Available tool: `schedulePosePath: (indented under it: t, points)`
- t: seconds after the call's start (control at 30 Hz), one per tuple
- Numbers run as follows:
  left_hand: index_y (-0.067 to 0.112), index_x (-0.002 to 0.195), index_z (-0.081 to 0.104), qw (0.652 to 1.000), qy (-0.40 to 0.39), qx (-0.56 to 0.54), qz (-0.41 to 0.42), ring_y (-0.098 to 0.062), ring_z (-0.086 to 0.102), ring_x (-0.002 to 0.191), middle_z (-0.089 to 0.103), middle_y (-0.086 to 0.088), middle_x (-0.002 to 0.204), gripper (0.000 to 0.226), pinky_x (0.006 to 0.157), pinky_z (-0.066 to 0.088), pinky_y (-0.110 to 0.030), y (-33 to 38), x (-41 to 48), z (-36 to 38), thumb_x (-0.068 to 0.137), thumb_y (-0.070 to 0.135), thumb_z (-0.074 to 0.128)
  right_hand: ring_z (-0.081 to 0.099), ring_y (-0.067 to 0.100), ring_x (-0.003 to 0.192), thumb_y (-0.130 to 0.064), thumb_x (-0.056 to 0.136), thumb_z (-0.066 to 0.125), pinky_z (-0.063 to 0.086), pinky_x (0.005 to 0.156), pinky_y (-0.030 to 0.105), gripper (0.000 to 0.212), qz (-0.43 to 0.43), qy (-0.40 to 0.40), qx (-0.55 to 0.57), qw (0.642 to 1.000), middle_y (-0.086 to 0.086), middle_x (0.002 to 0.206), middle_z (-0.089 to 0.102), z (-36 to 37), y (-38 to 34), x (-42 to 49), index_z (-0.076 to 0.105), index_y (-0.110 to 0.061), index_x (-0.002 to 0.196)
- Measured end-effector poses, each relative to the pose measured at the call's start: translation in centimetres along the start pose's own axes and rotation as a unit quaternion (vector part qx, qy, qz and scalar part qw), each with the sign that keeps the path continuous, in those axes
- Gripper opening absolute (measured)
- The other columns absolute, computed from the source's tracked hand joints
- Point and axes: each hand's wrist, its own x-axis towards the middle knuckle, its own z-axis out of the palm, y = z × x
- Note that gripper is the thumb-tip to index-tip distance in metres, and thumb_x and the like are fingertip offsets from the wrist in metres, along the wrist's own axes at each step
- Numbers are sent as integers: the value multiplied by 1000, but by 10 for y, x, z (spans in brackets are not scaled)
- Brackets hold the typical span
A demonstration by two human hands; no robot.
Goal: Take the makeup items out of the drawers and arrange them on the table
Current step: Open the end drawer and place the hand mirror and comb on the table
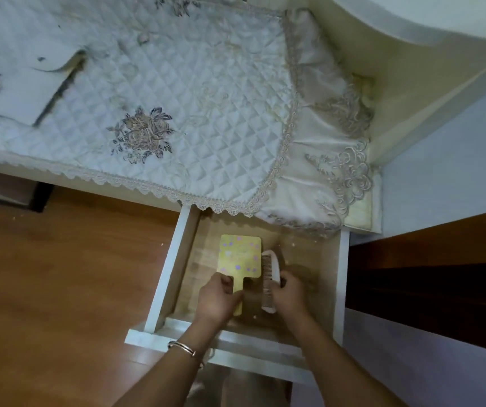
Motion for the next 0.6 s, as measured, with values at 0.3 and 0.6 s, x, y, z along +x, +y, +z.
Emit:
schedulePosePath:
  t: [0.3,0.6]
  points:
    - [15,84,67,979,-107,-170,29,-11,53,67,56,-5,77,12,53,41,-12,14,-60,-93,78,5,69,60,6,87,-8,91,50,49,72,13,23,-143,-102,67,982,-12,93,65,-47,-32,-52,60,-28,98]
    - [12,96,63,959,96,-234,128,-13,50,67,51,-1,74,13,61,43,-19,111,-11,-193,83,10,64,63,12,75,-4,89,52,52,70,28,15,-222,-60,175,957,-5,82,63,-61,-189,-20,59,-15,97]
